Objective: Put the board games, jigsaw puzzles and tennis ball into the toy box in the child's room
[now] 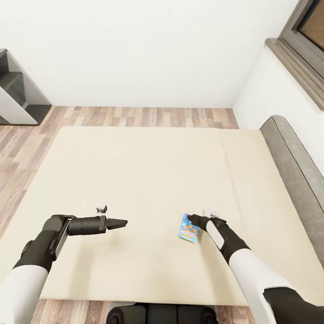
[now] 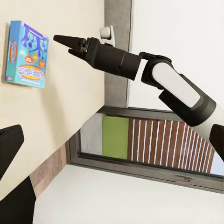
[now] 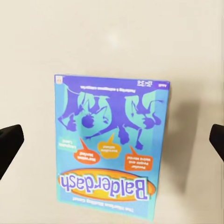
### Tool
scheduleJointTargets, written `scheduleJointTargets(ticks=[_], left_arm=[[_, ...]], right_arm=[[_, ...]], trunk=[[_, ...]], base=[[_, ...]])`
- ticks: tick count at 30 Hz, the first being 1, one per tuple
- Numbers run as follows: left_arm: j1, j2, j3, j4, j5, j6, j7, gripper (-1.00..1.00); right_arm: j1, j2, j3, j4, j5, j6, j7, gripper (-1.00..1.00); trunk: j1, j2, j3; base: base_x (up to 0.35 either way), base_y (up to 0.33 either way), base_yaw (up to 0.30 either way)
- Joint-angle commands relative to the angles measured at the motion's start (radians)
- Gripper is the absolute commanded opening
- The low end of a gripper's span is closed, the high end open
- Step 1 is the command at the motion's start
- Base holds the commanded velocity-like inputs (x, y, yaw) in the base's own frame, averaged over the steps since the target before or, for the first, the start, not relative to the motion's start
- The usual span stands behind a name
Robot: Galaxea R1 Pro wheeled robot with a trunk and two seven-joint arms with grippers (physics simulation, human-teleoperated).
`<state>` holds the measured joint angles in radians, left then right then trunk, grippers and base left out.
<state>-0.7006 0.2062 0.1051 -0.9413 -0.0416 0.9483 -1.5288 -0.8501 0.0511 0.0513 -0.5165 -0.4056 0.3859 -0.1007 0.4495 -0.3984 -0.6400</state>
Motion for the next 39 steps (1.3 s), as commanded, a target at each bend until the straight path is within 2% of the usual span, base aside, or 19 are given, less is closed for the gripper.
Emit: scheduleJointTargets(ticks=[1, 39], left_arm=[[0.0, 0.0, 0.001, -0.001, -0.004, 0.01, -0.006, 1.0], [0.0, -0.002, 0.002, 0.0, -0.004, 0.01, 0.015, 1.0]], right_arm=[[0.0, -0.002, 0.005, -0.002, -0.011, 0.004, -0.009, 1.0], [0.0, -0.004, 0.007, -0.003, -0.012, 0.004, 0.004, 1.0]], trunk=[[0.0, -0.002, -0.003], [0.0, -0.002, -0.052]], base=[[0.0, 0.0, 0.0], [0.0, 0.0, 0.0]])
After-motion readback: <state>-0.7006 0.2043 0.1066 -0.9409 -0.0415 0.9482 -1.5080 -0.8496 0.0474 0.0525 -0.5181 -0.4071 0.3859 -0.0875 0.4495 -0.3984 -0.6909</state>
